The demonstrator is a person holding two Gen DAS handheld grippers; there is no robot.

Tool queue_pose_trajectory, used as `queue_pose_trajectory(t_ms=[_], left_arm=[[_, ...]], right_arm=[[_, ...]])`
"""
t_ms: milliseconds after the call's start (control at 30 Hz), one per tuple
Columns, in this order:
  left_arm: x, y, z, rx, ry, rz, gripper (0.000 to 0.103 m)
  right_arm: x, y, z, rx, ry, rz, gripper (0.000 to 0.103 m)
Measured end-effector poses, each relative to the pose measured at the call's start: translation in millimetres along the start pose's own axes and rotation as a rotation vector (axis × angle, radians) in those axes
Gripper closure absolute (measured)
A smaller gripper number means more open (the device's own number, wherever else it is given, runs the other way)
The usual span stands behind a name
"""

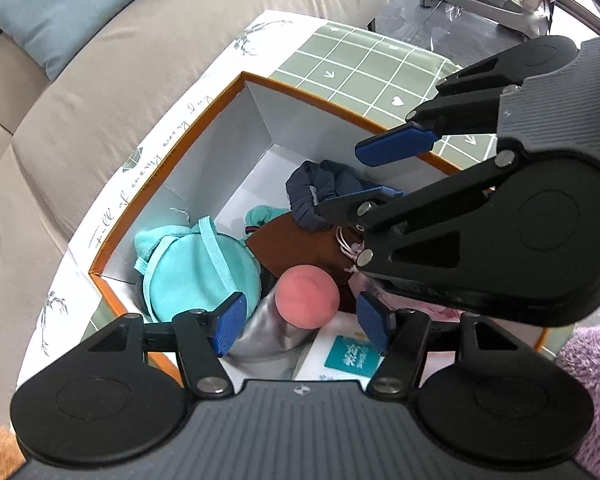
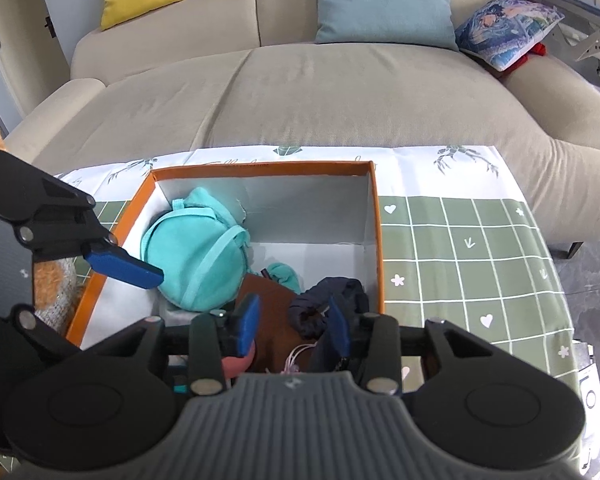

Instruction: Organize soft objects

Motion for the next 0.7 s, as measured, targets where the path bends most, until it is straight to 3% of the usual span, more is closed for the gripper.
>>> queue_pose_trajectory(t_ms=[367, 467, 700], left_arm=[[6, 44, 20, 0.093, -0.015, 0.022, 0.029], [7, 66, 31, 0.145, -0.013, 0.036, 0.029], [2, 111, 80, 0.284, 0.027, 0.068, 0.029]], right_arm=[[-23, 42, -1, 0.033, 0.042, 0.045, 0.063], [-32, 62, -1, 0.067, 0.047, 0.076, 0.057], [-68, 114, 12, 0.184, 0.015, 0.147, 0.057]])
Point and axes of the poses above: each gripper's, at about its wrist camera, not at the fingertips, and y roughly against the way its jaws point, x to its right, z to its underside, the point moved 8 cm from there along -y, roughly the way its jaws point, and after that the axes turned 15 degrees about y, right-handed, at the moved point
